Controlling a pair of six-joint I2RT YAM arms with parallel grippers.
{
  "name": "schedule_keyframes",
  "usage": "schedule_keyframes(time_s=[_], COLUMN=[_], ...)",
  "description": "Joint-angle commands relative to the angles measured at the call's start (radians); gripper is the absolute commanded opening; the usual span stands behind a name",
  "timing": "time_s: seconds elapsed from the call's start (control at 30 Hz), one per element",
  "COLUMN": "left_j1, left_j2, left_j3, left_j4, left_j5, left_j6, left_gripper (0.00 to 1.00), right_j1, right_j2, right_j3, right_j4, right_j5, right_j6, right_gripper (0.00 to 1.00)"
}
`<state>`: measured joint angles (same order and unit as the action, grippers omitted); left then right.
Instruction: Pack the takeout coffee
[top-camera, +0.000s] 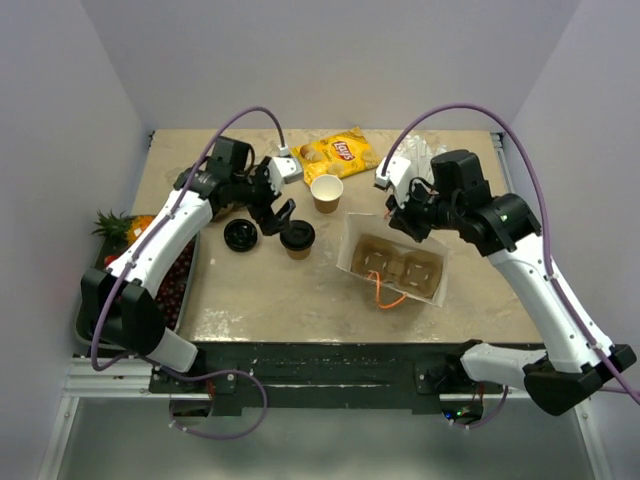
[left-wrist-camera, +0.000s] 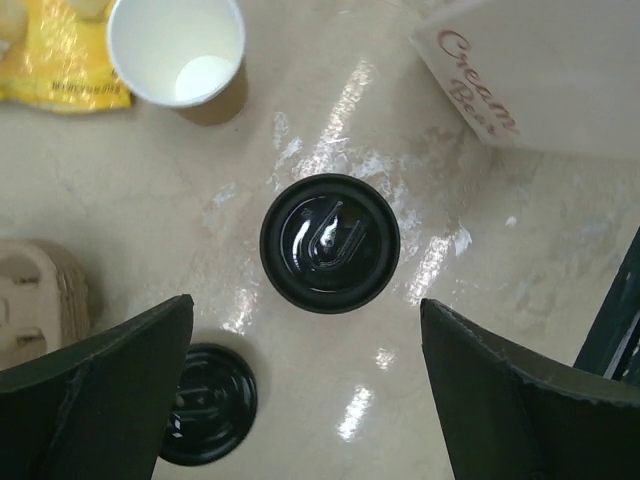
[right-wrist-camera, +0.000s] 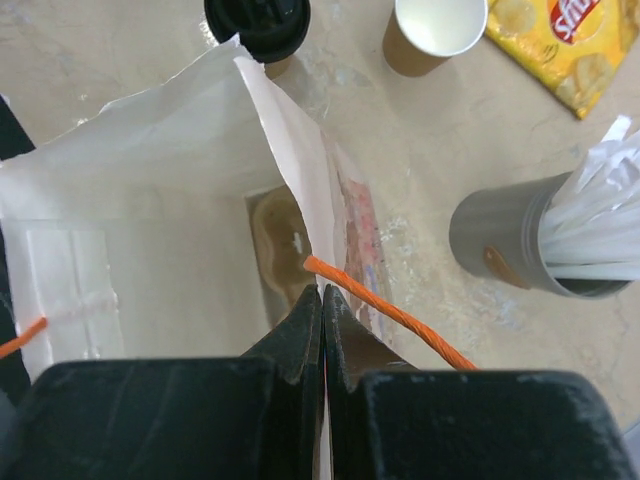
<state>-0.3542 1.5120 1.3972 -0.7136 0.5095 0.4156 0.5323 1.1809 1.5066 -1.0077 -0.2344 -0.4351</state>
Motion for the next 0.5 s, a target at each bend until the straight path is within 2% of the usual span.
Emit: schedule_keyframes(time_s=[0.0,0.07,0.2,0.27,0.37,0.47], left_j1=[-0.006,-0.006,-0.011,-0.011,-0.011,-0.011], left_j2=[-0.018,0.016,0.131,0.199,0.25,0.263], left_j3=[0.068,0.092,0.175,0.227,0.261,0.243], left_j4=[-0.144,-0.197,-0.36,-0.409,-0.432,-0.388], left_j5=[0.204,0.221,0.228,0.231,0.241,0.248], left_j6=[0.457,0.629,0.776,0.846,0.861,0.847], left_gripper=[1.0,1.0,0.99,0.93,0.91,0.92], right_j1=[-0.034,-0.034,-0.035,-0.034,-0.034,-0.035], right_j2=[0.026,0.032,0.051,0.054,0.06,0.06], right_j3=[0.0,-0.002,-0.003,-0.003,0.007,0.014], right_j4=[-0.025,-0.032,-0.045,-0.043,-0.048,-0.048], right_j5=[-0.176,-0.2,-0.223,-0.217,-0.204,-0.191], right_j6=[-0.011,-0.017,-0.014,-0.016,-0.017,-0.016], right_gripper=[0.0,0.0,0.0,0.0,0.0,0.0])
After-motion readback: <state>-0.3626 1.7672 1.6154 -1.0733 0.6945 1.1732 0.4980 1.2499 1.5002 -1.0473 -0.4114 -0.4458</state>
